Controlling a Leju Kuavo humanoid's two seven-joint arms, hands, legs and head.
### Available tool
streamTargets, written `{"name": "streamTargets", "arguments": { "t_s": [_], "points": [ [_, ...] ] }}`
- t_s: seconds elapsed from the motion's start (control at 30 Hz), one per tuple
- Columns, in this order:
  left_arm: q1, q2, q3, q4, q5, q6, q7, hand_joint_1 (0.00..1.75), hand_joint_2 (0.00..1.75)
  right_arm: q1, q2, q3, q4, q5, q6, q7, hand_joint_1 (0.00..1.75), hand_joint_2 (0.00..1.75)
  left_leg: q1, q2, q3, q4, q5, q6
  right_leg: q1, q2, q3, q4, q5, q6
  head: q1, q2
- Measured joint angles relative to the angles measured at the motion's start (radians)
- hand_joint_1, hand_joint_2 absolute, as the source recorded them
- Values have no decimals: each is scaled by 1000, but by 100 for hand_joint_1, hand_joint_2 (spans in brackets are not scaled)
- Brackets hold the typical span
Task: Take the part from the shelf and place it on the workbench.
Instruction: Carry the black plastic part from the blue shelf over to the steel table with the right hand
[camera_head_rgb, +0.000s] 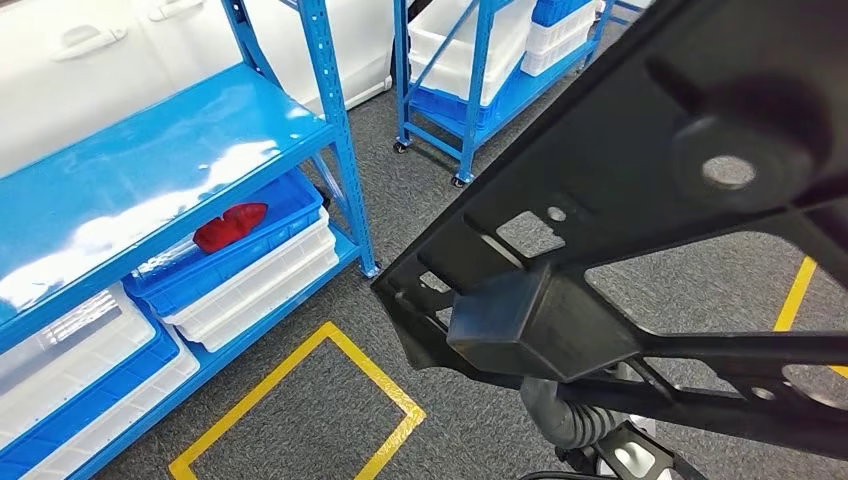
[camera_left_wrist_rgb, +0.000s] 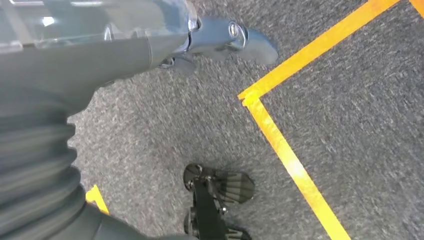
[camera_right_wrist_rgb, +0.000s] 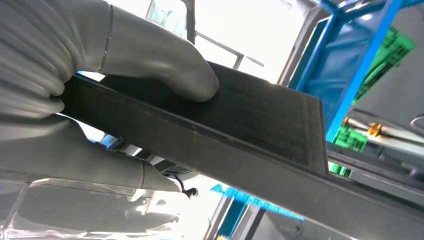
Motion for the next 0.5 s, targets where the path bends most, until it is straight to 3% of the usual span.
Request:
{"name": "streamTargets", "arguments": {
  "t_s": [0.07,0.13,0.17,0.2,0.27,0.33,0.4,0.47,0.5],
  "points": [
    [3,-7,0,0,-8,6,10,0,175,15,2,-11,-5,6,2,0,175,175,4,-43,-36,85,-54,-5,-4,19,3,-5,3,-12,0,0],
    [9,-13,1,0,-4,10,10,0,175,29,4,-19,-6,6,11,0,175,175,4,-71,-99,219,-112,-7,-2,42,3,-5,4,-17,0,0],
    [12,-17,3,0,0,11,8,0,175,37,4,-23,-5,5,17,0,175,175,4,-75,-122,261,-120,-7,-1,55,3,-4,4,-18,0,0],
    [14,-20,5,0,4,13,6,0,175,42,5,-27,-4,3,24,0,175,175,4,-78,-130,268,-108,-6,-1,68,3,-2,3,-18,0,0],
    [14,-28,12,0,9,14,1,0,175,45,5,-31,0,-6,30,1,175,175,4,-90,-96,175,-35,-1,-1,95,4,4,2,-15,0,0],
    [13,-36,19,0,13,13,-3,0,175,44,5,-34,3,-15,33,1,175,175,6,-131,-48,55,18,5,0,119,0,12,-1,-8,0,0],
    [13,-43,23,0,16,14,-4,0,175,43,5,-39,8,-19,36,1,175,175,5,-155,-31,10,24,11,-3,139,-8,16,0,5,0,0],
    [12,-51,26,0,17,18,-1,0,175,44,4,-41,12,-20,36,1,175,175,4,-139,-28,2,29,21,-7,153,-13,16,4,18,0,0],
    [10,-56,27,0,17,21,0,0,175,45,4,-43,12,-20,36,1,175,175,5,-129,-26,-3,32,28,-6,142,-18,25,-3,24,0,0]
  ]
}}
